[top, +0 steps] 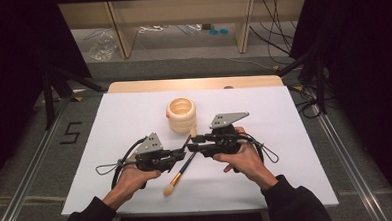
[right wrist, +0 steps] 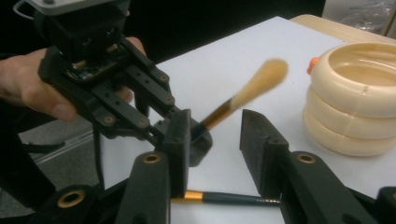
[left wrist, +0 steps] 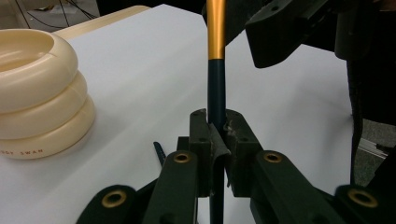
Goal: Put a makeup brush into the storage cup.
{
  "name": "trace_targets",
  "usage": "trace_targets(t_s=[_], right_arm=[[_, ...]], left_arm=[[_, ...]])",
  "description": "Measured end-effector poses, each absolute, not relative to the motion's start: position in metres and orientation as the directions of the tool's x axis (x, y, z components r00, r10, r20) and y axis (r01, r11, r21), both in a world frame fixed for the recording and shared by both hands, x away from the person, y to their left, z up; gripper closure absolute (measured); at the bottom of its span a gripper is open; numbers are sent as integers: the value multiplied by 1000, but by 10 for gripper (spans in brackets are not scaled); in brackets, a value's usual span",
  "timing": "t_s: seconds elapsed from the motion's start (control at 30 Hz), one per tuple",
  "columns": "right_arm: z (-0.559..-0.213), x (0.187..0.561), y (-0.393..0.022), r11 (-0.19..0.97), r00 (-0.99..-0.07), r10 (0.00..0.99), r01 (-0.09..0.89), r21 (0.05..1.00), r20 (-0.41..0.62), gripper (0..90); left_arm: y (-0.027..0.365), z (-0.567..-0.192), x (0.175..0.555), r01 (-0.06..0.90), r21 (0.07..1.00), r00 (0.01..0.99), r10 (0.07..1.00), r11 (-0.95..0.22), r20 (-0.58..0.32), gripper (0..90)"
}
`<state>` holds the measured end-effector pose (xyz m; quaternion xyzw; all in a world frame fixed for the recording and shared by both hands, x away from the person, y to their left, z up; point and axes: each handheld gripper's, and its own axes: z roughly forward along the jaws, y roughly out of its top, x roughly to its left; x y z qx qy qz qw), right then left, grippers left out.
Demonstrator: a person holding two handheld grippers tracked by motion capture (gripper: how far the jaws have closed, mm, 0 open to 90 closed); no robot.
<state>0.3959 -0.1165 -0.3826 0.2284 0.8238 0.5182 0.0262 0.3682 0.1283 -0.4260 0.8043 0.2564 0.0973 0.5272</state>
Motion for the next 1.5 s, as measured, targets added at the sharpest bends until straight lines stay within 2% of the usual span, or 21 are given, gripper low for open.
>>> trace_targets(t_s=[0.3,0.47,0.57,0.83,1.5], right_arm=[[-384,396,-112,360,-903,376,350,865,209,768],[-385,395,-109,350,-904,362,359,865,229,802],[-385,395,-108,344,-905,346,368,864,248,834],[-384,395,-108,344,-913,336,349,872,232,837],[-388,395,-105,357,-915,325,352,865,238,834]], left_arm=[[126,-425,366,290,903,862,497,-317,-102,829],[124,-425,366,263,902,882,464,-343,-81,830],[122,-426,364,283,900,882,458,-331,-109,829],[122,-425,365,263,903,884,459,-339,-86,823],[123,-422,363,271,912,874,475,-308,-99,830]])
